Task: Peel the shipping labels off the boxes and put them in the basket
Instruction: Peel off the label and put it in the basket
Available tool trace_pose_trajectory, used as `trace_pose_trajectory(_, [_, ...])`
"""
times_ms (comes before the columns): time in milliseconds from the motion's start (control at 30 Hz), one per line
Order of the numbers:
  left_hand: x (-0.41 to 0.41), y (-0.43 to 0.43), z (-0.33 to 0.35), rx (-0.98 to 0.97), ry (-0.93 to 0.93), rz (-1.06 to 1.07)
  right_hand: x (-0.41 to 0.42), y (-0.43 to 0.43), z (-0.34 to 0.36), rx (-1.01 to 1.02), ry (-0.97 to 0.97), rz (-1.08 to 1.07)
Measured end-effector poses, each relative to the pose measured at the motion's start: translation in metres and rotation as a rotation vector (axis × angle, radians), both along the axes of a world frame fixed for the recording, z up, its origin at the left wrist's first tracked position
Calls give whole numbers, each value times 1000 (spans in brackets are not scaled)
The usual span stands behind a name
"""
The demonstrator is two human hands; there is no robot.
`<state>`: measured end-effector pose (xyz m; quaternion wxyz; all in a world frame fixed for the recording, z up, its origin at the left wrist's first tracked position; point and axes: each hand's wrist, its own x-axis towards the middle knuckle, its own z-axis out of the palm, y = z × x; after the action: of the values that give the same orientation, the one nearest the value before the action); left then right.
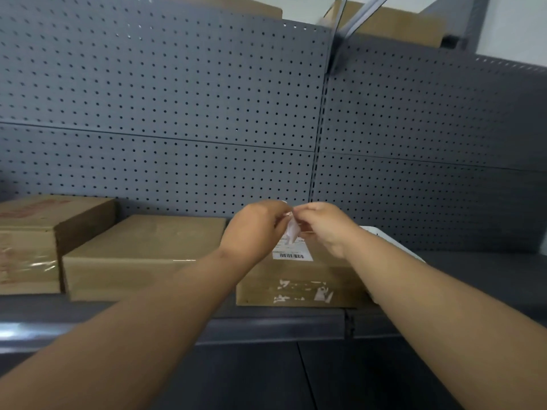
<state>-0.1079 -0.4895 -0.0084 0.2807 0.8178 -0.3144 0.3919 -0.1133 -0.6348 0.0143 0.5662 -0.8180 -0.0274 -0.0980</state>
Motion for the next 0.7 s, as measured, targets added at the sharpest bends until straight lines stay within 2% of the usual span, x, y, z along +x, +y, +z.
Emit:
trace_pose_trajectory(167, [3,-18,1,72,60,75,-9,-17,4,118,35,25])
trace_pose_trajectory(367, [13,-33,2,129,96,98,0,-22,3,60,17,-13])
trace_pose_trajectory(567, [12,-46,6,205,87,111,3,-19,5,73,17,-113])
trace_pose_trajectory(700, [20,-56,0,261,-1,144,0,-25,4,77,-33,-180])
